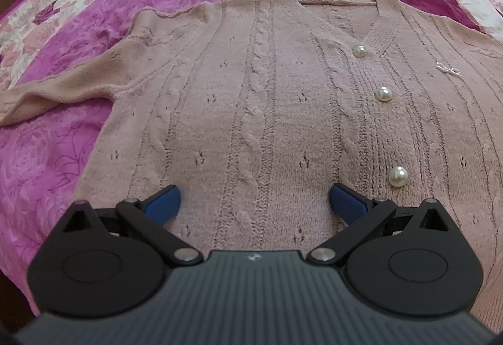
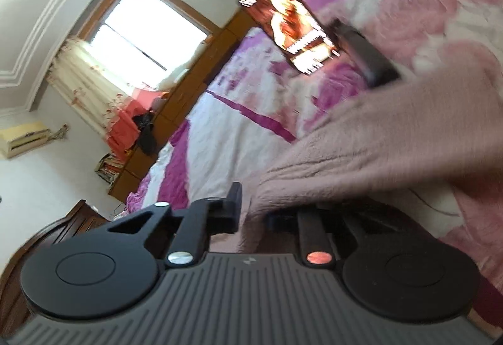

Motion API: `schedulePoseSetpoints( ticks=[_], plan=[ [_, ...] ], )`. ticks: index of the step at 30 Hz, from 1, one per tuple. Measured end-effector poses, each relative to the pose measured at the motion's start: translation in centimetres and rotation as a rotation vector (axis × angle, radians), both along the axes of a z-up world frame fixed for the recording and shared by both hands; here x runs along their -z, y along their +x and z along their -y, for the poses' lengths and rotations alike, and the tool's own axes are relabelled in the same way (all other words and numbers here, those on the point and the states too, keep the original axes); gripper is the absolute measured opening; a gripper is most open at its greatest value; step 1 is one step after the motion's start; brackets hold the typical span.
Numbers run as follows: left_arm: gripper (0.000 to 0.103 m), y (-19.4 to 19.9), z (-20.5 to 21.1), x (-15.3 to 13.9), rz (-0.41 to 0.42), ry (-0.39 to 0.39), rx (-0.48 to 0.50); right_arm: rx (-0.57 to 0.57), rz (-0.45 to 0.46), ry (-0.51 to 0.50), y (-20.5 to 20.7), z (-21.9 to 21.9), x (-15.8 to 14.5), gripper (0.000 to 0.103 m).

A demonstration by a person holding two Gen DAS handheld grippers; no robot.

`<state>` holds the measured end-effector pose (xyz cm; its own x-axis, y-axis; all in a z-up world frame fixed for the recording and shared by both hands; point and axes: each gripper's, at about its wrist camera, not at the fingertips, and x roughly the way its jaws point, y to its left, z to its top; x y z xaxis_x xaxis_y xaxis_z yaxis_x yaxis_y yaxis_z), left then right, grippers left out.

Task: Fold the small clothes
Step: 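Lift the held sleeve with the right tool and carry it across the body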

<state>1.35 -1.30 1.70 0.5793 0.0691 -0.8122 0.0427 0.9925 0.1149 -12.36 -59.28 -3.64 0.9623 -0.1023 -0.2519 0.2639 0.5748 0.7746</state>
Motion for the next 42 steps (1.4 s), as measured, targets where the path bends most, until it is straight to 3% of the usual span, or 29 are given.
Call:
schedulePoseSetpoints(
  ticks=[7,13,25,34,42],
  plan=[
    [0.103,-0.4,-0.6,-0.5,0.013,-0.027,0.017,-0.089,0.063,-0.154,1.4,-3.5,-4.3,0.009],
    [0.103,-1.0,-1.5,-1.3,0.029,-0.052,0.024,-0.175,0.111,-0.193,3.6,-7.3,-7.7,0.009],
    [0.103,-1.2,-4.9,-4.5,0.140,-0.022,-0.028,-0.332,0.143,-0.266,9.2,-18.3,-13.9,0.009],
    [0.103,-1.6,-8.5,-5.6,0.184,-0.020,-0.080,-0.443,0.128,-0.312,13.2,-28.4,-15.5,0.009],
    [0.103,-1.1,-10.5,-5.8,0.194,-0.036,-0.114,-0.546,0.076,-0.327,16.9,-36.4,-13.6,0.009]
  ],
)
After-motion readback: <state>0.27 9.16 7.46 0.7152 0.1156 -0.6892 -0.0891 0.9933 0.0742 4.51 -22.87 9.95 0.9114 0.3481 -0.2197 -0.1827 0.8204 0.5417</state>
